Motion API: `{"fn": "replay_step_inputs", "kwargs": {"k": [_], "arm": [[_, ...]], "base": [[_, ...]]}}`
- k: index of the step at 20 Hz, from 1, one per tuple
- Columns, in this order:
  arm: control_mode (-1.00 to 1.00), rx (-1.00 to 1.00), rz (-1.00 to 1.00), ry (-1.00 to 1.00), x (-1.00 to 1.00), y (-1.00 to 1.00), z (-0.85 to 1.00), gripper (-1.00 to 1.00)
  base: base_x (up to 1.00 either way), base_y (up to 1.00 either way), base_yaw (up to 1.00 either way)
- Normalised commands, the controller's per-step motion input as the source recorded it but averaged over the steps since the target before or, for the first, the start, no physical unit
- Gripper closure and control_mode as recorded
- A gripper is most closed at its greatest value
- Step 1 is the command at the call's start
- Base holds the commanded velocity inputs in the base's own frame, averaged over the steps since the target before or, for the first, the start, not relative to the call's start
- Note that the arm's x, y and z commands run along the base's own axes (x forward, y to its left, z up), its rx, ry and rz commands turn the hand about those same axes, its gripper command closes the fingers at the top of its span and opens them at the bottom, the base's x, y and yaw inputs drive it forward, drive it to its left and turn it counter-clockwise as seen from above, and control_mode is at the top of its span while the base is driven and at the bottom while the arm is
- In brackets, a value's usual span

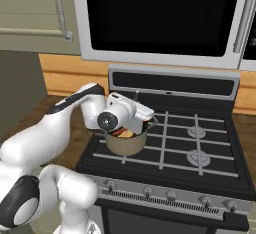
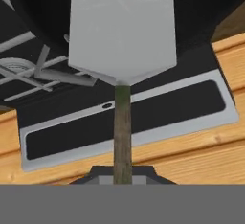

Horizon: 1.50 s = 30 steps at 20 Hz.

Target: Put the carrot and squash in the pot. Retrieve the spatula and lightly stir the vegetables in the pot.

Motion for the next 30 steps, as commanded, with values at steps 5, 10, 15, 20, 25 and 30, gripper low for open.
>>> {"fn": "replay_step_inputs", "kwargs": {"k": [5, 10, 15, 20, 25, 30], "arm": [[-1.00, 0.00, 0.00, -0.26, -0.42, -0.72, 0.16, 1.00], [-1.00, 0.00, 0.00, -0.17, -0.63, -0.51, 0.01, 1.00], [-1.00, 0.00, 0.00, -0.03, -0.37, 0.09, -0.10, 1.00], [-1.00, 0.04, 0.00, 0.08, 0.09, 0.84, 0.00, 1.00], [-1.00, 0.10, 0.00, 0.27, 0.52, 0.73, 0.00, 1.00], [-1.00, 0.10, 0.03, 0.18, -0.37, 0.65, 0.03, 1.00]], "base": [[0.00, 0.00, 0.00], [0.00, 0.00, 0.00], [0.00, 0.00, 0.00], [0.00, 0.00, 0.00], [0.00, 0.00, 0.00], [0.00, 0.00, 0.00]]}}
